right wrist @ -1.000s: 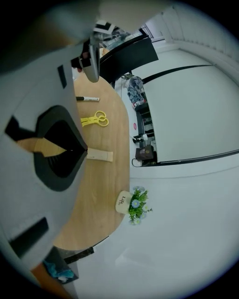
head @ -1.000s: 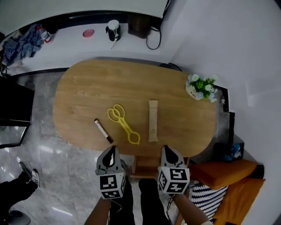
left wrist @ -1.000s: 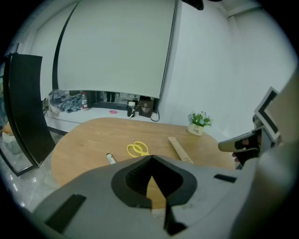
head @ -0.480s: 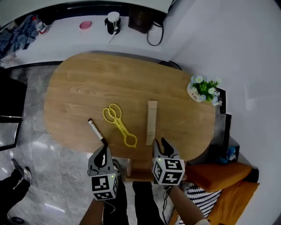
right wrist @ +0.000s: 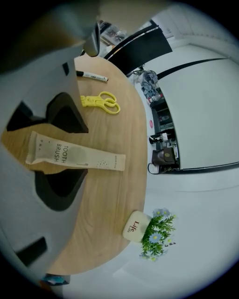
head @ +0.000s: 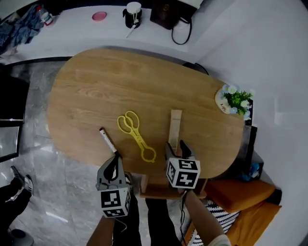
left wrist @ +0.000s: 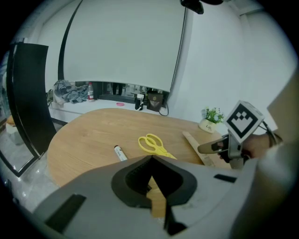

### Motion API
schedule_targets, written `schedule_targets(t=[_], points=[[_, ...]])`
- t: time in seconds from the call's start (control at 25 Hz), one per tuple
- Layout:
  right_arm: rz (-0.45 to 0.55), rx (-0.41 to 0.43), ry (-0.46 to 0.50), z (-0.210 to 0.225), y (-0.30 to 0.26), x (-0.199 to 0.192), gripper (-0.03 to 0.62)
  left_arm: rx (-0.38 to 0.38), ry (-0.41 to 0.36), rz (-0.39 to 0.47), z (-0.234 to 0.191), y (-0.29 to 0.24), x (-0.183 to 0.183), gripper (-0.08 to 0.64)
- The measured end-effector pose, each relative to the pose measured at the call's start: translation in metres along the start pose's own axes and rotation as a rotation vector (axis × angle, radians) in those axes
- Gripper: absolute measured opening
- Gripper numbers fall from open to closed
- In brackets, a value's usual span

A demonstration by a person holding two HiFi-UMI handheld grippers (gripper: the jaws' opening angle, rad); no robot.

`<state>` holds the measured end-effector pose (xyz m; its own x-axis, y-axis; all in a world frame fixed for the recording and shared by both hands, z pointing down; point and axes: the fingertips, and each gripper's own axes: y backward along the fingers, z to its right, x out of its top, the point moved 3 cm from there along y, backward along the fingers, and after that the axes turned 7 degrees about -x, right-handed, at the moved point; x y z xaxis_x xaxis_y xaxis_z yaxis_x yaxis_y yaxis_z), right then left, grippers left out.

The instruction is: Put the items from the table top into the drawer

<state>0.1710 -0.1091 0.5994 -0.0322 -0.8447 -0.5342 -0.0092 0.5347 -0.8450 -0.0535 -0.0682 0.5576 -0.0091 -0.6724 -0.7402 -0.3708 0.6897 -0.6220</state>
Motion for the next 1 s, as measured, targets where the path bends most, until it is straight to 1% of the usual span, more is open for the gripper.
schedule_targets(t=[0.12, 0.4, 0.52, 0.56, 0.6, 0.64, 0.96, 1.0], points=[[-0.025, -0.022, 0.014, -0.001, -0.013, 0.000, 0.242, 0.001, 0.007, -0.008, -0.003, -0.003, -0.001, 0.003], [-0.054, -0.044, 0.018, 0.002, -0.032, 0.001, 0.236, 0.002, 0.021, -0.019, -0.005, -0.008, -0.007, 0.003], [-0.072, -0.062, 0.008, 0.003, -0.035, -0.001, 0.189, 0.006, 0.025, -0.021, -0.007, -0.008, -0.008, 0.003], [-0.074, -0.066, 0.006, 0.004, -0.036, -0.001, 0.187, 0.006, 0.025, -0.021, -0.008, -0.008, -0.008, 0.003], [-0.076, -0.069, 0.006, 0.004, -0.035, -0.001, 0.164, 0.006, 0.024, -0.021, -0.007, -0.008, -0.008, 0.003], [-0.076, -0.072, 0.009, 0.005, -0.035, -0.001, 0.112, 0.004, 0.023, -0.022, -0.007, -0.008, -0.009, 0.003], [-0.064, -0.031, 0.011, 0.009, -0.026, -0.003, 0.064, 0.001, 0.040, -0.029, 0.002, -0.004, -0.016, 0.003], [-0.060, -0.032, 0.010, 0.010, -0.024, -0.004, 0.047, -0.002, 0.042, -0.031, 0.004, -0.003, -0.018, 0.003]])
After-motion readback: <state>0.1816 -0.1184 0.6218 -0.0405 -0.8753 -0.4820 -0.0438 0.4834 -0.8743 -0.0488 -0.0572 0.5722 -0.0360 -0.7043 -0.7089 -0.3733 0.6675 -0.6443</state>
